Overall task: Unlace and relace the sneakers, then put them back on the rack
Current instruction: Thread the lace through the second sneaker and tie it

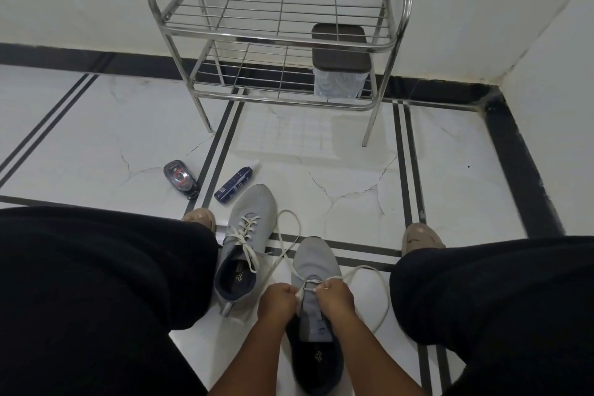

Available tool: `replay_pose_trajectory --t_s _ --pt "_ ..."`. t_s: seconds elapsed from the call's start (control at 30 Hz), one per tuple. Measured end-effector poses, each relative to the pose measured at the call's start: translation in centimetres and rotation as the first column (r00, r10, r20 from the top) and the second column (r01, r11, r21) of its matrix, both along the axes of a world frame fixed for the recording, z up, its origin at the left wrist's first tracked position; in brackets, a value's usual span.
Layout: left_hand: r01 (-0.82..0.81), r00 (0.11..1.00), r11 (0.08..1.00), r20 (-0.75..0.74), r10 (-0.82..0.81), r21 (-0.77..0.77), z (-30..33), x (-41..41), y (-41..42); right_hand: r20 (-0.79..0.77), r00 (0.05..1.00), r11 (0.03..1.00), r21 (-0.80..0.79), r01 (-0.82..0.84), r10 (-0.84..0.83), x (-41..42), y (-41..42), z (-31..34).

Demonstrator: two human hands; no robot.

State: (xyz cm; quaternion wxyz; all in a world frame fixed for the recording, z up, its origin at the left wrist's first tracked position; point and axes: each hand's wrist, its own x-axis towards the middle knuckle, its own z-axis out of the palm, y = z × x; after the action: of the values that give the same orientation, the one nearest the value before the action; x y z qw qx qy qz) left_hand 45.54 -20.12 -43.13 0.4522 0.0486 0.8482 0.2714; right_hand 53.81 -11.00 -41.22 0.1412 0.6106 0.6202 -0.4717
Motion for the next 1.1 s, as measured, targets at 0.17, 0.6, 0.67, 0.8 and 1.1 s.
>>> replay_pose_trajectory --t_s 0.17,0.6,0.67,0.8,1.1 --pt "-0.005 1.0 1.0 0.001 0.005 -0.005 0.2 0.0 0.0 0.007 1.0 1.0 -0.004 -0.002 0.002 -0.2 -0.1 0.3" --pt "0.098 0.994 0.995 -0.055 -0.099 -0.024 1.5 0.5 0.3 0.017 0.998 0.998 0.015 -0.058 0.058 -0.5 -0.6 1.1" --pt "0.14 0.982 0.99 -0.12 -0.143 -0.035 1.8 0.8 0.4 -0.003 0.999 0.998 0.036 -0.054 0.054 -0.4 -0.6 1.0" --pt "0.273 0.938 0.958 -0.196 -0.286 -0.091 2.0 0.7 0.5 -0.037 0.996 0.996 0.052 -0.076 0.078 -0.1 -0.8 1.3" --pt "0.181 0.928 0.971 -0.299 -0.22 -0.154 2.3 0.3 1.6 0.299 0.871 0.848 0.251 -0.466 0.39 3.0 -1.7 3.2"
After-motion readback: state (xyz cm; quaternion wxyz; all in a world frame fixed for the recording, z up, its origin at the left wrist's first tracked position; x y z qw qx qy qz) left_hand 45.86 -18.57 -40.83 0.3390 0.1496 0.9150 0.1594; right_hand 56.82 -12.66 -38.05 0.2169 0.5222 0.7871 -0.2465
